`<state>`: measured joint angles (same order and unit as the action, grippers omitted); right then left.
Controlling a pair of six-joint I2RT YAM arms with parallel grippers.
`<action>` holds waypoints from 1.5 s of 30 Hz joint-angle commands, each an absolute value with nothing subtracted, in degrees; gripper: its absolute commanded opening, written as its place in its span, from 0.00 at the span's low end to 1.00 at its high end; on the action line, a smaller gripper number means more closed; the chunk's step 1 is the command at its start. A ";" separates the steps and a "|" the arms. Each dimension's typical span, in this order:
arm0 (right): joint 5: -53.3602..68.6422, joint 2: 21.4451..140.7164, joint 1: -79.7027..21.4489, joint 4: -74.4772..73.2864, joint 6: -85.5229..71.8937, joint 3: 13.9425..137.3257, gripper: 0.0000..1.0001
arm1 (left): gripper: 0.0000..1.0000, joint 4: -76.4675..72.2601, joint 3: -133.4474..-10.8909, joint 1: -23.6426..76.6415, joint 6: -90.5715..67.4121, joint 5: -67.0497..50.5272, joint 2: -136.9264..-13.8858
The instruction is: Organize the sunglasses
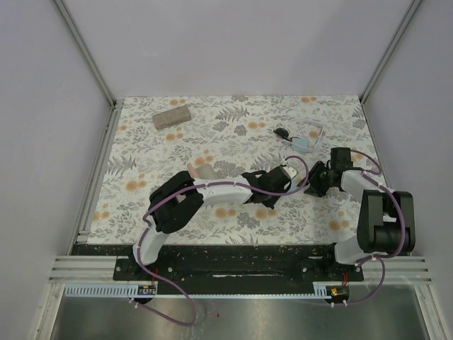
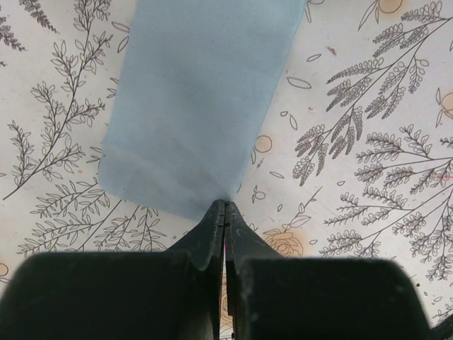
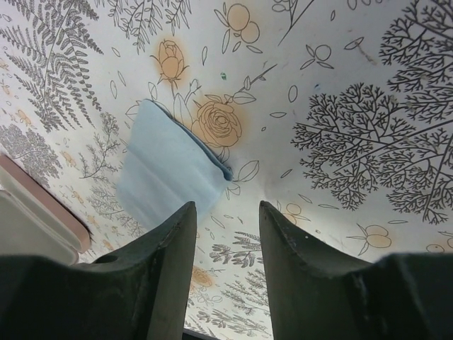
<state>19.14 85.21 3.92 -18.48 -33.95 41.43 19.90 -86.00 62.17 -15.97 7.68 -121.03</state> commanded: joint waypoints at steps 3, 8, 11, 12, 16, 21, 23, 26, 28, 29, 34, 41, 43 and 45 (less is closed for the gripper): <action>19.77 86.91 3.96 -18.02 -32.08 42.28 0.47 | 0.00 23.29 -83.85 62.05 -16.96 6.86 -118.21; 20.56 89.82 3.96 -17.23 -32.70 42.71 0.43 | 0.00 23.47 -84.46 62.05 -16.61 7.03 -118.30; 20.48 90.53 3.96 -16.96 -33.05 43.15 0.41 | 0.01 23.38 -84.20 62.05 -16.70 7.47 -117.86; 20.48 90.88 3.96 -16.70 -33.31 43.33 0.40 | 0.02 23.20 -83.94 62.05 -16.70 7.64 -117.69; 21.00 92.89 3.87 -16.70 -33.22 44.38 0.36 | 0.04 23.64 -83.76 62.05 -16.96 7.82 -116.99; 21.18 93.25 3.78 -16.61 -33.13 44.56 0.25 | 0.06 24.08 -81.83 62.05 -18.37 9.05 -113.83; 21.01 92.90 3.60 -16.61 -33.13 44.39 0.19 | 0.08 24.69 -81.04 62.05 -19.42 11.06 -111.63; 21.27 92.64 3.25 -16.44 -32.87 44.30 0.05 | 0.09 26.01 -79.98 61.70 -21.26 13.62 -108.64; 21.44 92.46 3.16 -16.44 -32.78 44.12 0.00 | 0.11 27.41 -79.72 61.35 -22.93 16.07 -107.32; 21.53 92.20 3.16 -16.52 -32.70 44.03 0.00 | 0.12 28.20 -79.63 61.17 -23.90 17.65 -106.79; 21.18 89.48 3.16 -16.26 -32.61 42.46 0.00 | 0.12 31.90 -78.23 57.67 -30.40 22.23 -104.77; 21.53 86.84 3.16 -15.82 -32.52 40.69 0.00 | 0.11 35.32 -76.11 51.60 -36.99 26.09 -104.24; 21.45 86.57 3.16 -15.82 -32.43 40.52 0.00 | 0.12 36.91 -76.11 50.28 -38.75 27.85 -104.68; 21.44 86.57 3.16 -15.73 -32.43 40.52 0.00 | 0.14 37.09 -75.68 49.57 -39.98 28.65 -104.77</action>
<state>21.96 88.42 3.64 -16.36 -33.28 40.77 35.33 -75.96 50.46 -35.24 23.99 -105.78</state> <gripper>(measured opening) 0.019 0.125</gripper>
